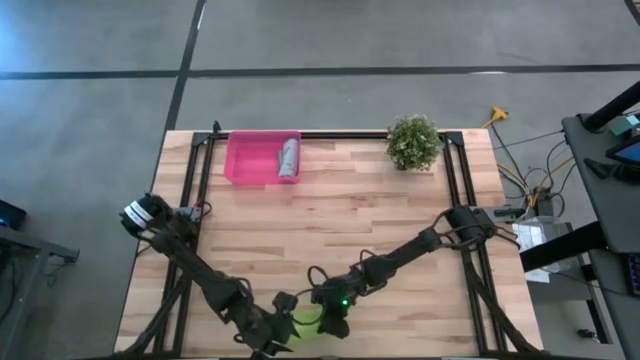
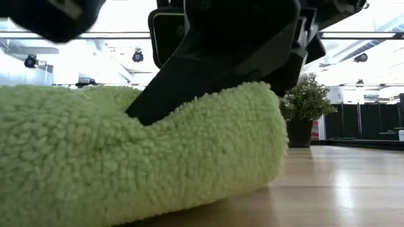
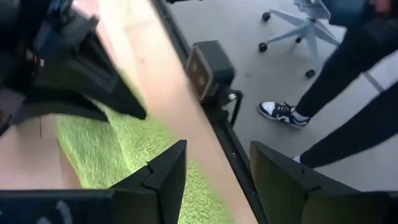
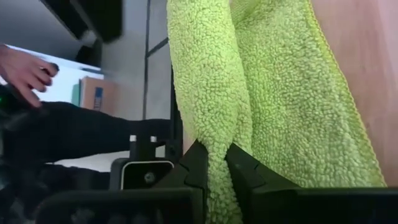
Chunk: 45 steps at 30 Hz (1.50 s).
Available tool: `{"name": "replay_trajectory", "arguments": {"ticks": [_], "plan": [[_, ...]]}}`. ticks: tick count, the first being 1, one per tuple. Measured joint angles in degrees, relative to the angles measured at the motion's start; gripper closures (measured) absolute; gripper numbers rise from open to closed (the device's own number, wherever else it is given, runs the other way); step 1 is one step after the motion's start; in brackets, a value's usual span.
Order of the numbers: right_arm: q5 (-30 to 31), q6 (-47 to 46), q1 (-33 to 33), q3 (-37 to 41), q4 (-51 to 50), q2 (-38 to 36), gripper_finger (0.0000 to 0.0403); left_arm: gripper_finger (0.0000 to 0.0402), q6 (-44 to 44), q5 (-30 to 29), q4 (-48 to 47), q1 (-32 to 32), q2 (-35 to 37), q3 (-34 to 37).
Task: Roll microfiber towels into tight, uniform cylinder then place into a basket
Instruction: Roll the green microfiber cloth
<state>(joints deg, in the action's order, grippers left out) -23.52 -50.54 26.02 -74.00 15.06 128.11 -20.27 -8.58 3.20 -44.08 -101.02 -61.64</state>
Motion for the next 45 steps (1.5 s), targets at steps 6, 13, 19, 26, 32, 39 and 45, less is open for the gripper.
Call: {"name": "replay_trajectory", "arguments": {"ticks": [6,13,19,26,32,39,45], "plan": [[-0.53,-2.87,-0.26,0.0,0.03,0.0,0.0383,0.0242,-3.65,-0.04,0.14,-0.14,-3.95,-0.14],[-0.45,-3.88,-0.26,0.0,0.01,-0.02,0.0383,0.0242,-8.36,-1.0,-2.17,-0.01,-8.18,-0.16],[-0.42,-3.94,-0.26,0.02,0.16,-0.02,0.0383,0.0242,-12.13,-1.44,-1.88,-0.07,-8.82,-0.27],[-0.42,-4.26,-0.26,0.02,0.3,-0.02,0.0383,0.0242,-12.53,-1.65,-4.27,-0.3,-6.91,-0.49],[-0.42,-4.82,-0.24,0.04,0.51,-0.02,0.0382,0.0242,-12.34,-2.34,-6.9,-1.04,-5.85,-0.49],[-0.42,-4.97,-0.19,0.04,0.53,-0.02,0.0382,0.0241,-12.42,-1.97,-7.19,-1.56,-3.28,-0.83],[-0.45,-4.95,-0.19,-1.17,-0.76,0.09,0.0382,0.0176,-10.91,-1.21,-2.4,-1.45,-2.18,-0.75]]}}
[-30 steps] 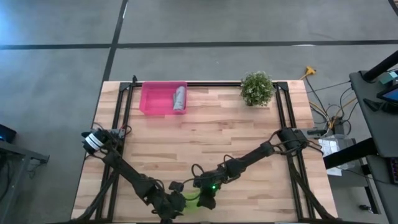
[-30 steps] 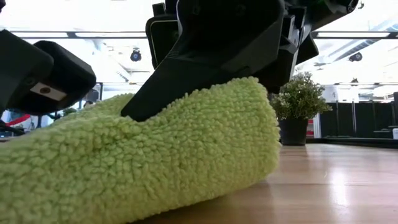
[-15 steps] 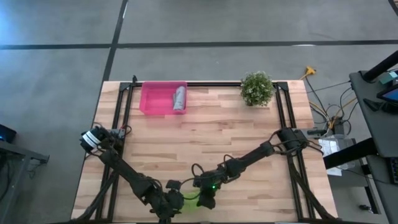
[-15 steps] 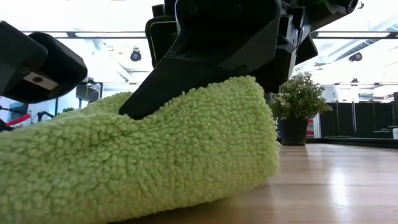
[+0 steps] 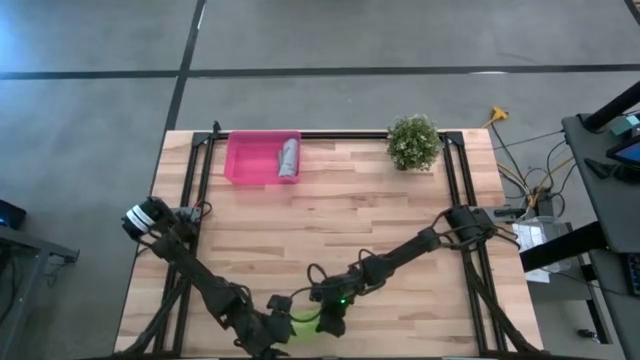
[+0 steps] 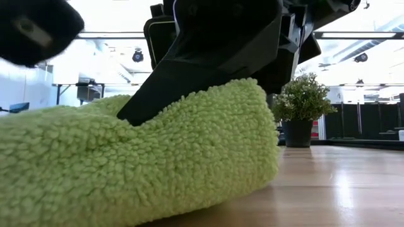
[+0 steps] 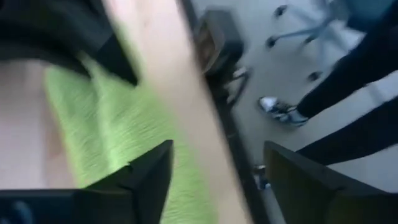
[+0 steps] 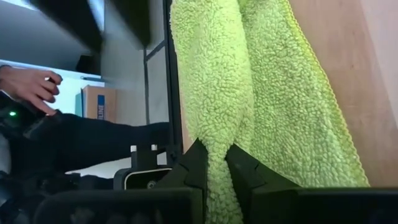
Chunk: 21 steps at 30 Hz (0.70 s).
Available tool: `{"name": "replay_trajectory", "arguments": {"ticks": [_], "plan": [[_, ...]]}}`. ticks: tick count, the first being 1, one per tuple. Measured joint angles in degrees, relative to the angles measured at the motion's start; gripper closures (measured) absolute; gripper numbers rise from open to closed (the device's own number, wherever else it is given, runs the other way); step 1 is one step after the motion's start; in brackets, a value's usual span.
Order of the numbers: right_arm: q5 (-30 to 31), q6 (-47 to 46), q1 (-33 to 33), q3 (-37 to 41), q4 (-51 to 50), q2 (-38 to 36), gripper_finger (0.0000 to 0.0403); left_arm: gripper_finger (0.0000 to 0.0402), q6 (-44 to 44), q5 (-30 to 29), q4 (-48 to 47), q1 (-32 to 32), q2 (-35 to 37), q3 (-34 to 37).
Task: Roll microfiber towels into tight, uniform cylinder then place into a basket
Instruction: Roll the green microfiber cloth
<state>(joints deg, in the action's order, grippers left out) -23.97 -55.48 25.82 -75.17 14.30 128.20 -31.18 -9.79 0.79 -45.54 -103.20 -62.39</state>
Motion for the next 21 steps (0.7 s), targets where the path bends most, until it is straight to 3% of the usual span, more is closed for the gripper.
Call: {"name": "replay_trajectory", "arguments": {"ticks": [4,8,14,21], "plan": [[-0.07,-0.02,0.02,-1.35,-1.1,-0.02,0.0382,0.0115,-0.16,-2.26,-3.13,0.6,-2.68,0.88],[-0.05,0.43,0.04,-2.11,-1.74,-0.28,0.0382,0.0078,-3.69,-1.12,-2.37,0.81,-4.65,0.87],[2.18,1.24,0.22,-2.24,-4.09,-0.39,0.0382,0.0071,-11.65,0.23,-2.36,0.79,-4.23,0.03],[4.1,1.94,0.31,-2.17,-4.61,-0.4,0.0382,0.0071,-11.98,0.25,-2.38,0.46,-3.8,-1.64]]}}
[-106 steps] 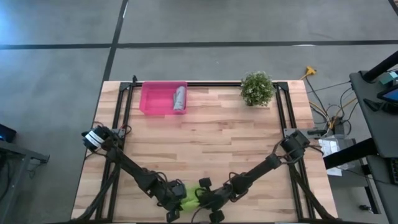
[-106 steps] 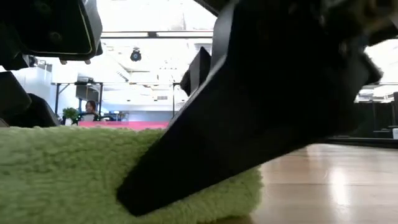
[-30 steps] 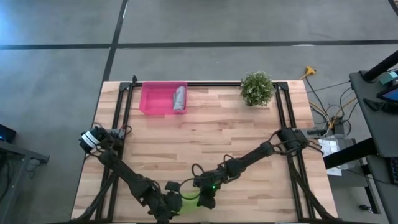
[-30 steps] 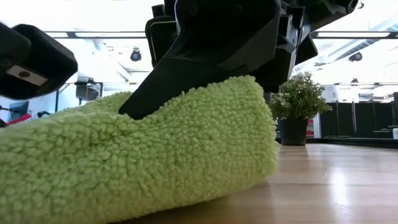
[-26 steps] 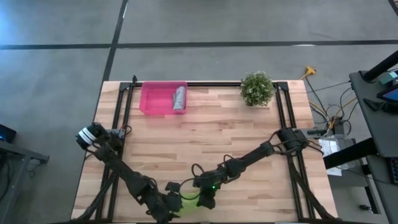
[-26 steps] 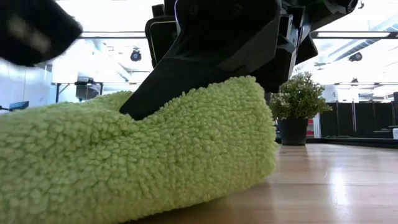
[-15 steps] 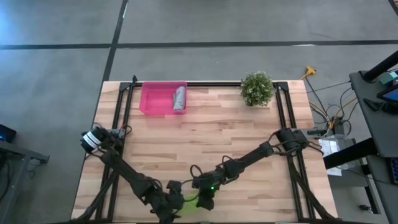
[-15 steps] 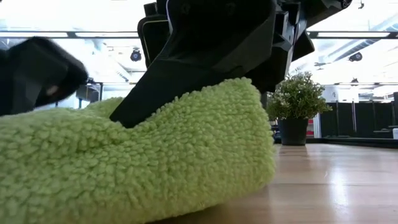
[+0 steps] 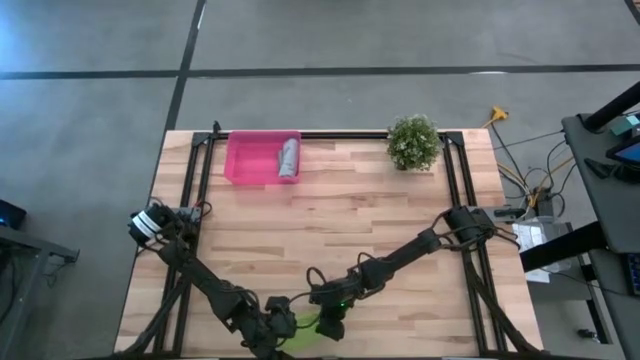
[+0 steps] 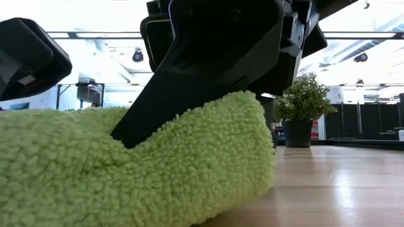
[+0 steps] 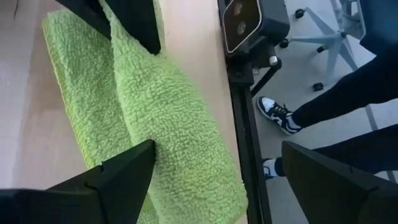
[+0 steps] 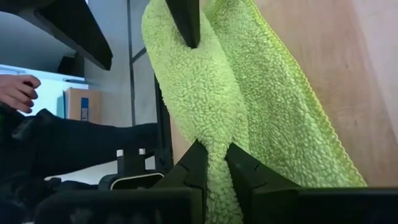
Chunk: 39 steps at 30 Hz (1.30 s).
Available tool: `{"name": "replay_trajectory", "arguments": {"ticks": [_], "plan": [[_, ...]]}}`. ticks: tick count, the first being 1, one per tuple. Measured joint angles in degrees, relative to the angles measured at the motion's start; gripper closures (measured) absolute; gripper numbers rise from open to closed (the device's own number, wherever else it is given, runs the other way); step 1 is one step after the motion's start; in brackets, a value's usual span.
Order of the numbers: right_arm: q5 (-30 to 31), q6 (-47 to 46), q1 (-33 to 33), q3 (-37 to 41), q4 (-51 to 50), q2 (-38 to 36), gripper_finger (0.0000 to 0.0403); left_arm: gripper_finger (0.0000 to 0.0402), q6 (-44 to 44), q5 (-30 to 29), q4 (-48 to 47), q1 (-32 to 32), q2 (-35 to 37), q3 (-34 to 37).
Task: Roll microfiber towels into tight, uniform cylinder then place into a basket
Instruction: Roll the green microfiber cloth
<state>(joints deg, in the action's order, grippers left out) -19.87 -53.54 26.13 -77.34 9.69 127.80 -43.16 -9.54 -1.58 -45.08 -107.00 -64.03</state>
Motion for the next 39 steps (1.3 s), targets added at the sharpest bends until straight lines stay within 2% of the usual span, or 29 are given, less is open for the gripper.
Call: {"name": "replay_trajectory", "arguments": {"ticks": [9,13,16,20,35,39], "plan": [[0.43,0.03,-0.02,0.0,-0.07,-0.02,0.0379,0.0071,-0.05,-0.92,-2.78,-0.04,0.16,-0.03],[0.45,0.05,-0.02,0.02,-0.07,-0.02,0.0379,0.0071,0.69,-5.23,-4.53,-0.57,1.24,-1.33],[0.49,0.5,-0.04,0.06,-0.1,-0.02,0.0379,0.0071,3.54,-9.86,-4.45,-1.56,1.79,-2.91],[0.51,0.6,-0.06,0.12,-0.07,-0.04,0.0379,0.0071,8.78,-13.11,-3.78,-3.34,1.11,-4.74],[0.95,0.83,-0.11,0.15,-0.26,-0.06,0.0378,0.0071,5.9,-13.74,-2.32,-4.33,-5.15,-4.92],[1.03,0.92,-0.11,0.17,-0.33,-0.06,0.0378,0.0071,5.92,-16.17,-2.29,-4.89,-5.86,-5.9]]}}
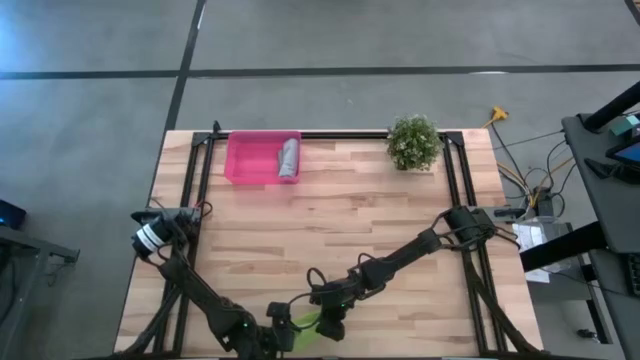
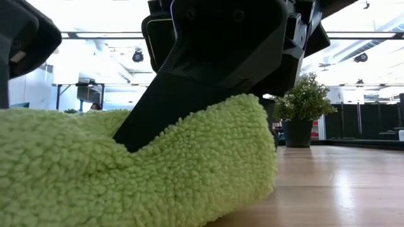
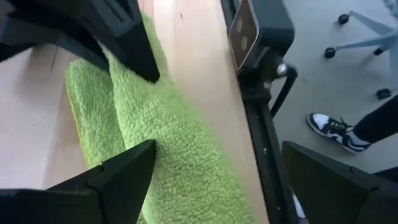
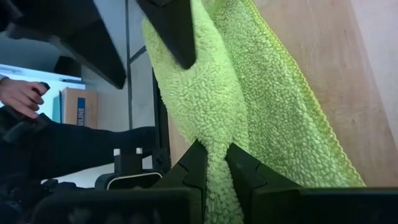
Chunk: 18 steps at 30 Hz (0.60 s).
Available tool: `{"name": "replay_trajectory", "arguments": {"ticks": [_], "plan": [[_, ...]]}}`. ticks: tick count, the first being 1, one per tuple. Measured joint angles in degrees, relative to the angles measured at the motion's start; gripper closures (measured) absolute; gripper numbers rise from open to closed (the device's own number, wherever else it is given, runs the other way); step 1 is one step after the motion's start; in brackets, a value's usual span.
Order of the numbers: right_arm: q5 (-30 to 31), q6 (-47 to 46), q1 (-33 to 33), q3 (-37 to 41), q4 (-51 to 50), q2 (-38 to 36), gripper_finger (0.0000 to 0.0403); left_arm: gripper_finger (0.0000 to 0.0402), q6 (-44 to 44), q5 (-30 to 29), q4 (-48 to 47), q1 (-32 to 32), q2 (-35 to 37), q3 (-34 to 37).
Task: Roll microfiber towels into tight, uniform cylinder then place into a basket
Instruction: Roll the green microfiber cloth
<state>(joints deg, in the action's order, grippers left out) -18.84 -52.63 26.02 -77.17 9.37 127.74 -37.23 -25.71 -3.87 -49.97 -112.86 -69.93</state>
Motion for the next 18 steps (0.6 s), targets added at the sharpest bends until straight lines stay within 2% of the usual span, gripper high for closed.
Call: {"name": "replay_trajectory", "arguments": {"ticks": [6,13,18], "plan": [[0.01,0.14,0.0,0.0,-0.22,0.0,0.0378,0.0071,-0.54,-0.05,-0.11,0.1,-1.71,-0.31],[0.05,0.14,-0.02,0.0,-0.23,-0.02,0.0378,0.0073,-6.19,0.1,0.36,0.1,-3.63,-0.27],[0.89,0.14,-0.02,0.0,-0.24,-0.02,0.0378,0.0103,-8.81,0.17,0.06,0.12,-3.75,-0.18]]}}
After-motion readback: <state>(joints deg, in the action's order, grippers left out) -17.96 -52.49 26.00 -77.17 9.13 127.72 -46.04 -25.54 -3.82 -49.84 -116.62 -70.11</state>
